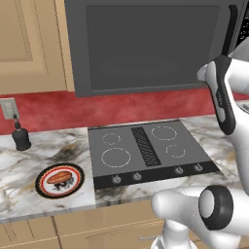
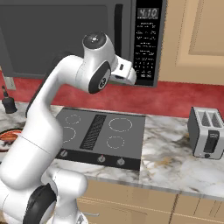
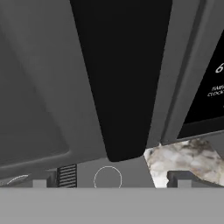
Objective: Pick the sweet potato from the counter and place it in the microwave. Then turn on the microwave.
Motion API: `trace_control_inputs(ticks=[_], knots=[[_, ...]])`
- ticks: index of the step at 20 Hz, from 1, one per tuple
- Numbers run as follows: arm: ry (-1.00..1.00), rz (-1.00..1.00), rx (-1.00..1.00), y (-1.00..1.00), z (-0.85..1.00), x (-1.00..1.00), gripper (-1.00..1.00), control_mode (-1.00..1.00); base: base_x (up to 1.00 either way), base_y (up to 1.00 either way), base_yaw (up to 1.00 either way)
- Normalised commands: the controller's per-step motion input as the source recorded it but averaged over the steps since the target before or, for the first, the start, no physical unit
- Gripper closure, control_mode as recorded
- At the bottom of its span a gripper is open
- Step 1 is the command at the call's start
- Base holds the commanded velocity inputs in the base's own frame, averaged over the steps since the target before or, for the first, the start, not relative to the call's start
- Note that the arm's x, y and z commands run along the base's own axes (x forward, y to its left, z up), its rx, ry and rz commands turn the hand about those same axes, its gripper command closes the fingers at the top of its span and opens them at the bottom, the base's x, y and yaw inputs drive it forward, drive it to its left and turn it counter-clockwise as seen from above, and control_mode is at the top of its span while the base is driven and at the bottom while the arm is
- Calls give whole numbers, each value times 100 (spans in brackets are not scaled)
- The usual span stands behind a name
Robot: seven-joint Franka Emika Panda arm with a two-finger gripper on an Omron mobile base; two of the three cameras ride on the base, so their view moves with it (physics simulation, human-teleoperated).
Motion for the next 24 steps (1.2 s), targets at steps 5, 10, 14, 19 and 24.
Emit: trace_control_inputs(ticks=[5, 10, 14, 19, 24], knots=[[-11, 0, 0, -20, 17, 28, -100, -100, 0, 0, 0], [-9, 0, 0, -14, 17, 31, -100, -100, 0, 0, 0], [-7, 0, 0, -7, 16, 37, -100, -100, 0, 0, 0], [-11, 0, 0, -7, 23, 27, -100, -100, 0, 0, 0], [-31, 0, 0, -1, 6, -1, -100, -100, 0, 0, 0]])
